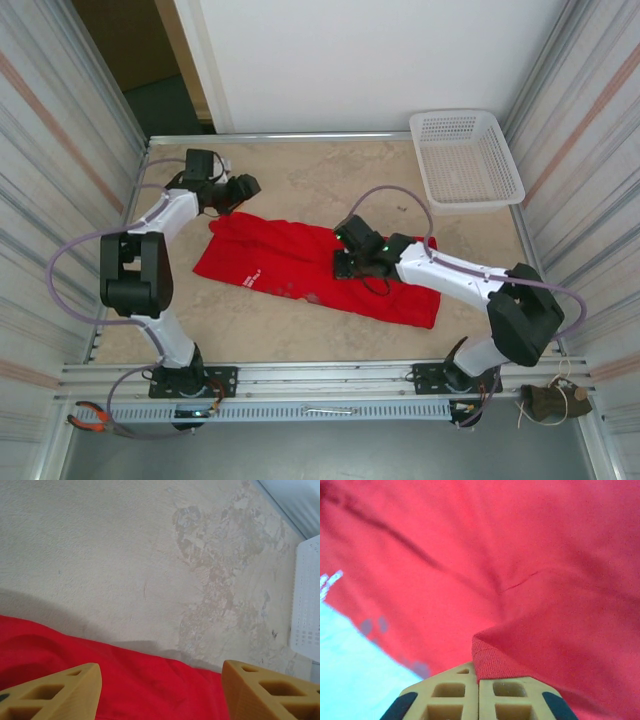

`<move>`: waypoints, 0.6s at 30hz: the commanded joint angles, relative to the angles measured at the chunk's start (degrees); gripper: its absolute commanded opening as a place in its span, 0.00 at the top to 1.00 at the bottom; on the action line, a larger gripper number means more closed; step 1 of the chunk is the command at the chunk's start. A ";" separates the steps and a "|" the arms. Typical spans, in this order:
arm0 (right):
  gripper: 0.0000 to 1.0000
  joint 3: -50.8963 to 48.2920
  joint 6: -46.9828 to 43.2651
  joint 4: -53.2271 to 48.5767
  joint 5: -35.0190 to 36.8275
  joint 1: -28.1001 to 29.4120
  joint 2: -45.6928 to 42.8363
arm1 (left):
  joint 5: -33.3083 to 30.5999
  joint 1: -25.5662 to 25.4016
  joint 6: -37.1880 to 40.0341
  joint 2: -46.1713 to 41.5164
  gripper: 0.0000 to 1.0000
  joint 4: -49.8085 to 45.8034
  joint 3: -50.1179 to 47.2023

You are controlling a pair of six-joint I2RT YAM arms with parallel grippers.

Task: Fold the inside-out t-shirt

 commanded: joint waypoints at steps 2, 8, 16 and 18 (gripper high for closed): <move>0.57 1.25 4.83 -5.07 -0.63 7.10 -0.76 | 1.44 0.16 1.00 -2.13 0.35 -2.08 2.68; 0.52 -3.01 6.44 -6.36 2.90 3.54 -10.02 | 1.54 0.16 1.22 -1.46 0.35 -2.41 3.59; 0.55 -3.28 1.26 1.54 -1.46 -10.85 -1.75 | 1.45 -0.04 1.75 3.00 0.35 -3.70 5.95; 0.64 -1.67 0.17 3.55 -3.02 -12.15 2.77 | 1.47 -0.01 1.83 3.19 0.35 -3.77 5.99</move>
